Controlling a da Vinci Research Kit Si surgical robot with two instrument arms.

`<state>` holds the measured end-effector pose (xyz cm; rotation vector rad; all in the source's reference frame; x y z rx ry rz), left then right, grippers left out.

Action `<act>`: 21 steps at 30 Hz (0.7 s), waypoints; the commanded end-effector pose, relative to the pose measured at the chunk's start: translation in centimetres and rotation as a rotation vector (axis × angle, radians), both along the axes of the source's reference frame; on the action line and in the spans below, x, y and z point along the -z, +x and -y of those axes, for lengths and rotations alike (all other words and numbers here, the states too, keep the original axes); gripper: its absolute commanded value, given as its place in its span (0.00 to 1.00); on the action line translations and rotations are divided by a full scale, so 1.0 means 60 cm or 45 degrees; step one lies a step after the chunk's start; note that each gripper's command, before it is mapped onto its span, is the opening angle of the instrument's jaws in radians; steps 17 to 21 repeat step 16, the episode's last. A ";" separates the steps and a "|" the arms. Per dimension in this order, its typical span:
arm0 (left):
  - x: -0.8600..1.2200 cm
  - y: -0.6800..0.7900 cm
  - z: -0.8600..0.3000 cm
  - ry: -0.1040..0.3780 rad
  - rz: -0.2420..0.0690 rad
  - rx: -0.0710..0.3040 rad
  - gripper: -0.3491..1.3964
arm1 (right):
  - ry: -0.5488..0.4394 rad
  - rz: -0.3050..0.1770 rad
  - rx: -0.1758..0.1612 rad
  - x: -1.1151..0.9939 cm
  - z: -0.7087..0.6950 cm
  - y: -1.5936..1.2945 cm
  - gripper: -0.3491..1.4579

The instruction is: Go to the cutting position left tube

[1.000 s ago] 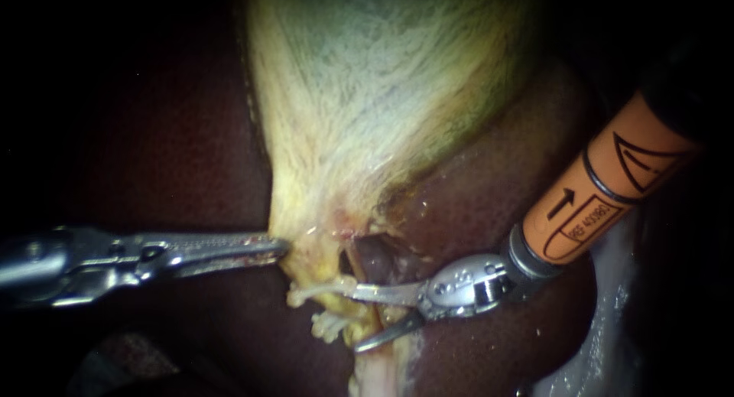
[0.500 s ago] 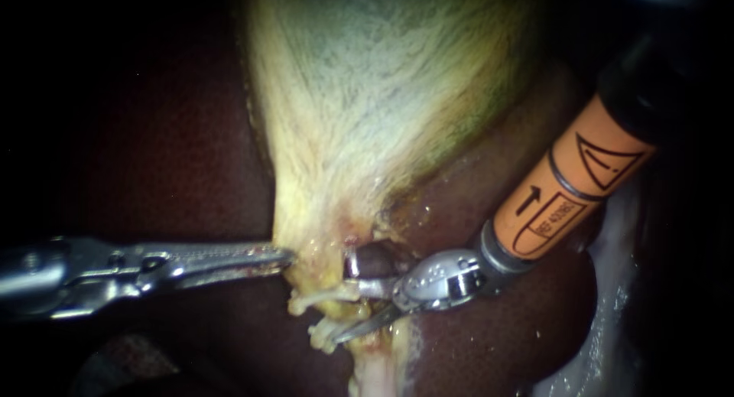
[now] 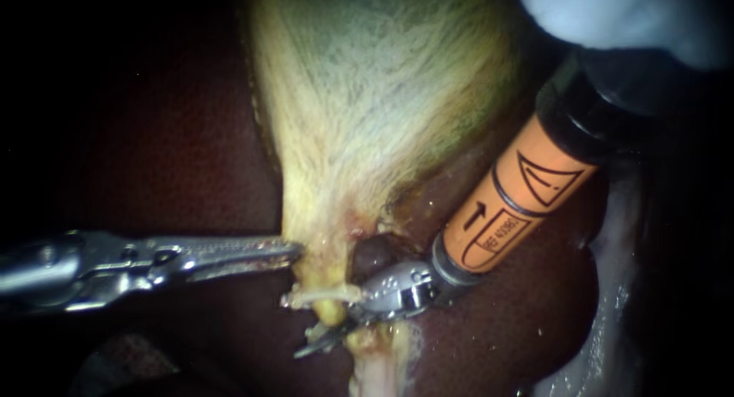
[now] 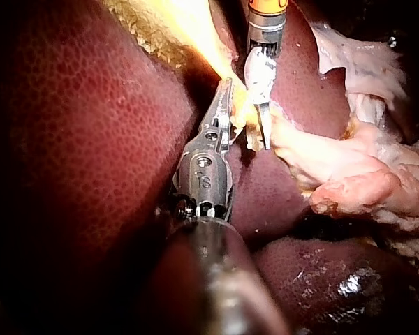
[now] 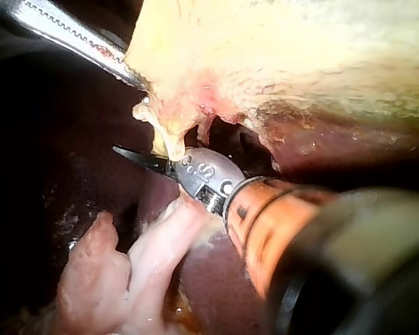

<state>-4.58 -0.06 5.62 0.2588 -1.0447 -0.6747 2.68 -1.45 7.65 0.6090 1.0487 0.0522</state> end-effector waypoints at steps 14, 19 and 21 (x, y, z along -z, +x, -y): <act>-0.0005 -0.0004 0.0000 -0.001 -0.002 0.001 0.10 | 0.006 0.002 -0.003 -0.0002 -0.0002 -0.0006 0.93; -0.0006 -0.0004 0.0000 -0.001 -0.002 0.001 0.10 | 0.014 0.002 0.000 -0.0003 -0.0001 -0.0014 0.94; -0.0006 -0.0004 0.0000 -0.001 -0.002 0.001 0.10 | 0.014 0.002 0.000 -0.0003 -0.0001 -0.0014 0.94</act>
